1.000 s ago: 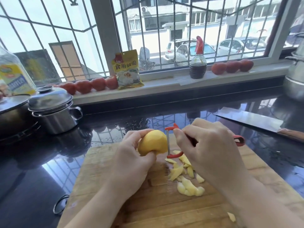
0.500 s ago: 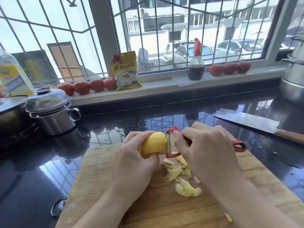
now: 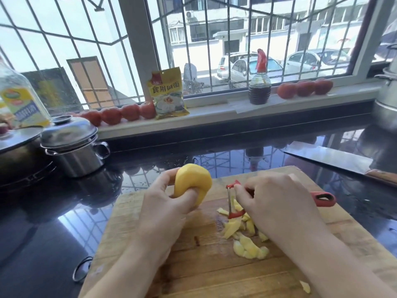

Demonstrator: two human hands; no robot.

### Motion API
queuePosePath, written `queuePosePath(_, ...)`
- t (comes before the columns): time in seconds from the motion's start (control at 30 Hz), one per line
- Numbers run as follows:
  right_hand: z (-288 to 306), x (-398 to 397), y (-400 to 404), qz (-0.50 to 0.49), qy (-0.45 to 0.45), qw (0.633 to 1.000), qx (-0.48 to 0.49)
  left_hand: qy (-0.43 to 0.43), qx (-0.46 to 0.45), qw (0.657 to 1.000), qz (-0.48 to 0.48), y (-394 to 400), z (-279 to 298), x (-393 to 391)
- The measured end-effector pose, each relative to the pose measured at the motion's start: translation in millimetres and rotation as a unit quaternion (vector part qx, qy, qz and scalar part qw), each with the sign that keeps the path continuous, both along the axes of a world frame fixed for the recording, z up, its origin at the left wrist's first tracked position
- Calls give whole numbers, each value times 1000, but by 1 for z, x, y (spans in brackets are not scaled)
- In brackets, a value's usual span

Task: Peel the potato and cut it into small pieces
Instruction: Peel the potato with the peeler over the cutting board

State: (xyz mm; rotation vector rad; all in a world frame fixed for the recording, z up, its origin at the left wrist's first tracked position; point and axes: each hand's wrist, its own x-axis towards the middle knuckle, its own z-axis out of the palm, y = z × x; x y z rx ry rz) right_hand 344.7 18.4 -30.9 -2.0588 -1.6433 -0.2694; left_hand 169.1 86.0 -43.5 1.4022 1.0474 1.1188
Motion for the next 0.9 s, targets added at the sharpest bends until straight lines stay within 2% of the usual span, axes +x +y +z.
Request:
queuePosePath(0.1, -3, 2, 0, -8, -20, 999, 35, 79, 55, 995, 15, 0, -3, -2)
queuePosePath(0.2, -5, 6, 2, -20, -38, 996, 73, 191, 145, 970, 35, -3, -5, -2)
queuePosePath(0.4, -7, 3, 5, -1, -40, 986, 164, 274, 266, 924, 14, -7, -9, 2)
queuePosePath(0.63, -10, -6, 7, 17, -71, 981, 182, 276, 290, 916, 9, -11, -8, 4)
queuePosePath(0.83, -17, 2, 10, -28, -71, 988, 133, 200, 229, 951, 52, -9, -7, 1)
queuePosePath(0.9, -17, 2, 10, -23, -55, 986, 155, 189, 224, 954, 57, -8, -7, 0)
